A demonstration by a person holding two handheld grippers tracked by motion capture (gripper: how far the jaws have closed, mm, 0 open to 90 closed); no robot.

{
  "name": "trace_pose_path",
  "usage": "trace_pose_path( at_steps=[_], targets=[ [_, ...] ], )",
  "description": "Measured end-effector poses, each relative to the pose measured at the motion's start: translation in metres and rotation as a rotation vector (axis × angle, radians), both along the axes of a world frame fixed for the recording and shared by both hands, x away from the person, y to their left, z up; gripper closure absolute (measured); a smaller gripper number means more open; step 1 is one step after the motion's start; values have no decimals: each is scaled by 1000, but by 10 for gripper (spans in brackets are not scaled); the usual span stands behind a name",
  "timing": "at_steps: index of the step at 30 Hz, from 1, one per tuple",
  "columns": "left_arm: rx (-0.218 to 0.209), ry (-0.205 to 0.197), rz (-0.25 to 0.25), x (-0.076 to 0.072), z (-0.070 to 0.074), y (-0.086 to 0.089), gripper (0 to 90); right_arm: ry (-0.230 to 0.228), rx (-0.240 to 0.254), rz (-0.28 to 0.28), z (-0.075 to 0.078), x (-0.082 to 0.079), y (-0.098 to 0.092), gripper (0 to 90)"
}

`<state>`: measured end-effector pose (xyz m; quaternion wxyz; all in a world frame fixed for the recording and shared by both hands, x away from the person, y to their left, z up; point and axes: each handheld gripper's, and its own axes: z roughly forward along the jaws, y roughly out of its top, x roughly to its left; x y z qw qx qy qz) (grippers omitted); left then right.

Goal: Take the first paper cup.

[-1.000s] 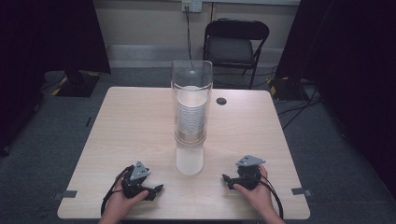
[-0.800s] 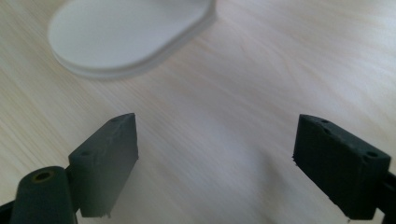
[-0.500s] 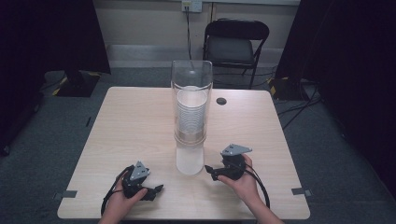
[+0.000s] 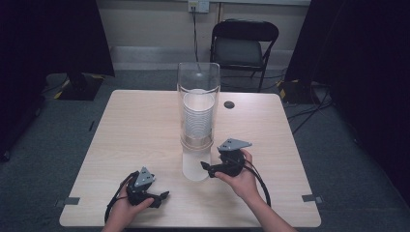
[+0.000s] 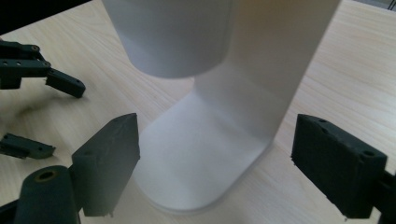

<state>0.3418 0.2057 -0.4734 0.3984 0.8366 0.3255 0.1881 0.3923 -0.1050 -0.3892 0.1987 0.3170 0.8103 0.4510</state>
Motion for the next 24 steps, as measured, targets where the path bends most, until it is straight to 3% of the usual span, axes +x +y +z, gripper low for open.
trace_pose_path(
  at_steps=[8, 24],
  targets=[
    [-2, 0, 0, 0, 0, 0, 142, -10, 12, 17, 6, 3, 13, 152],
    [0, 0, 0, 0, 0, 0, 142, -57, 120, 22, 13, 7, 31, 208]
  ],
)
